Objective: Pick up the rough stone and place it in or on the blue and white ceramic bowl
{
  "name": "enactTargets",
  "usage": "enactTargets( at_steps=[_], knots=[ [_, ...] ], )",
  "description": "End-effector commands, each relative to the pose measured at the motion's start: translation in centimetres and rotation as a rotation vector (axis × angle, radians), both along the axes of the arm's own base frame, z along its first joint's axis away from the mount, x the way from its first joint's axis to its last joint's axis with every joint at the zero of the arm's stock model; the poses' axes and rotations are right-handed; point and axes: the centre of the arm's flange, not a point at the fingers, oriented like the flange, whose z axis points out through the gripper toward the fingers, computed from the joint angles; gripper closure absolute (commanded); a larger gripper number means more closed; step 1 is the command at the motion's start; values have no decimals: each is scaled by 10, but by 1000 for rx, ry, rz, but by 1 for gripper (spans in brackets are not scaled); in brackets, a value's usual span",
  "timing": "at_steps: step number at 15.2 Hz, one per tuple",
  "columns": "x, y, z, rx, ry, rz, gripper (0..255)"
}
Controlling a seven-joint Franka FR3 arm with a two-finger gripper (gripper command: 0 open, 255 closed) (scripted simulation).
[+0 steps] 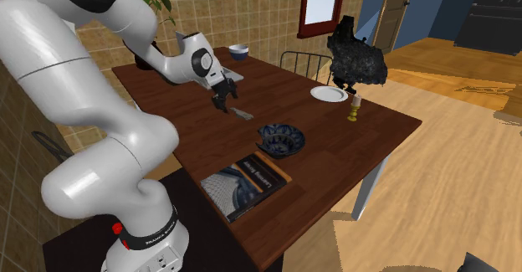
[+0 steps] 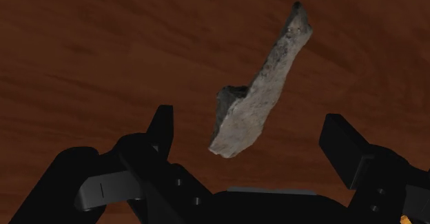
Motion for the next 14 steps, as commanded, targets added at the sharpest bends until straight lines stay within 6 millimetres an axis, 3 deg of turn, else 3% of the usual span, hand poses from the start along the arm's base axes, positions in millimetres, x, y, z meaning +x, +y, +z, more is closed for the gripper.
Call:
enactTargets(
  at_steps=[1, 6, 13, 14],
  knots=[
    [4, -1, -11, 3, -1, -8, 0],
    [13, -4, -34, 3, -1, -8, 0],
    [13, -4, -34, 3, -1, -8, 0],
    [13, -4, -34, 3, -1, -8, 255]
  ],
)
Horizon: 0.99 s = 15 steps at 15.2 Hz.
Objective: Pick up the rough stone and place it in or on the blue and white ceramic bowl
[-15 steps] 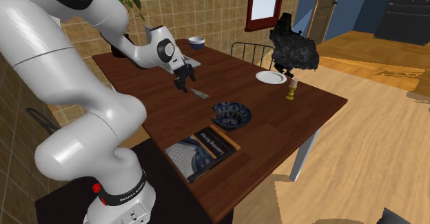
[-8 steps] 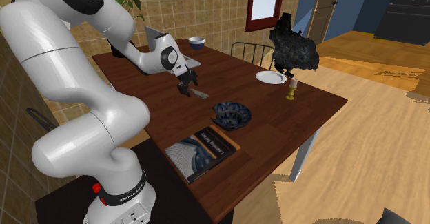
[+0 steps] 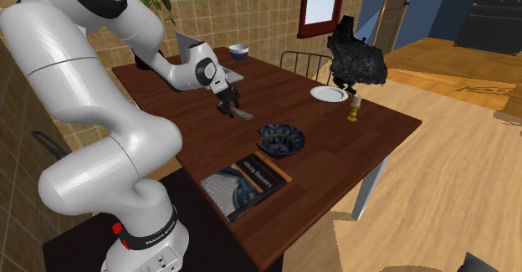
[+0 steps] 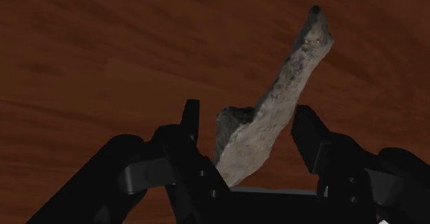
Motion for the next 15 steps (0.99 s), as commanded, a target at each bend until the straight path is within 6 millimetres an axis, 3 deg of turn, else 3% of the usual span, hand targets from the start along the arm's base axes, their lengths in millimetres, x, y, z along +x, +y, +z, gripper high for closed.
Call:
enactTargets(
  at_steps=[1, 9, 14, 15],
  knots=[
    [0, 0, 0, 0, 0, 0, 255],
    [0, 0, 0, 0, 0, 0, 255],
    [0, 0, 26, 0, 0, 0, 255],
    [0, 0, 21, 1, -1, 0, 255]
  ],
)
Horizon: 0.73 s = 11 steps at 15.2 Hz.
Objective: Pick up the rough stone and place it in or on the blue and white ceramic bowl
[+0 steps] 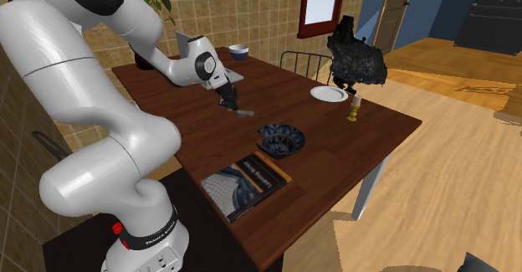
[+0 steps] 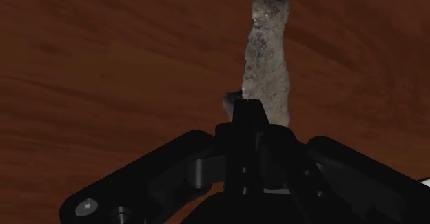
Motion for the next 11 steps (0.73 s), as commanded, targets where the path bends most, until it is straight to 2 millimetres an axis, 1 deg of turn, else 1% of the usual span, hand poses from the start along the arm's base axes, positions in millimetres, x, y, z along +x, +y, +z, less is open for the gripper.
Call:
enactTargets(
  at_steps=[1, 2, 3, 4, 5, 11],
  knots=[
    [0, 0, 0, 0, 0, 0, 0],
    [26, -22, 7, 72, 115, 77, 0],
    [55, -42, 10, 144, 230, 154, 0],
    [85, -60, 8, 216, 345, 231, 0],
    [113, -73, 3, 280, 446, 299, 0],
    [110, -68, -28, 280, 446, 299, 0]
  ],
)
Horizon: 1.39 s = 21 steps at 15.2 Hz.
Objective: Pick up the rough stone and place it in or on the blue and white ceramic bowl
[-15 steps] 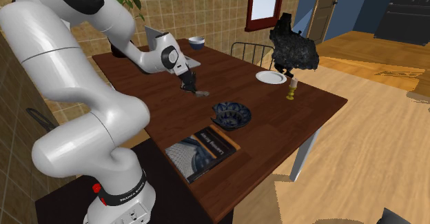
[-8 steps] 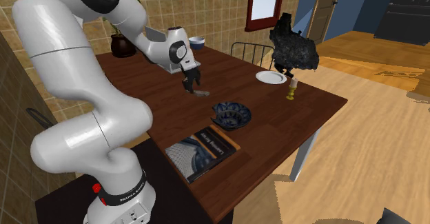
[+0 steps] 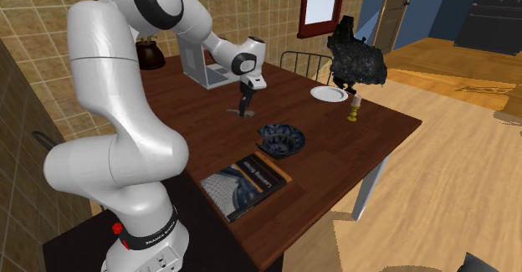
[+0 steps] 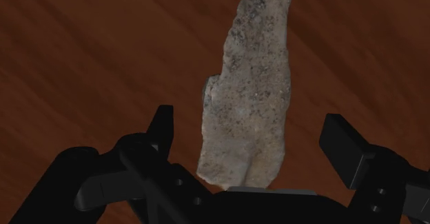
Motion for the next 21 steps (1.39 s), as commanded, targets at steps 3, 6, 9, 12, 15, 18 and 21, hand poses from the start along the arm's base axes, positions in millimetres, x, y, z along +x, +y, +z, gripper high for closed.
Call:
enactTargets(
  at_steps=[3, 6, 9, 12, 15, 18, 21],
  knots=[
    [-2, 2, -14, 3, 2, 2, 0],
    [-2, 2, -14, 3, 2, 2, 0],
    [-2, 2, -14, 3, 2, 2, 0],
    [-2, 2, -14, 3, 2, 2, 255],
    [-1, 1, -14, 3, 2, 2, 255],
    [-1, 2, -14, 3, 2, 2, 255],
    [-2, 2, -8, 3, 2, 2, 255]
  ],
)
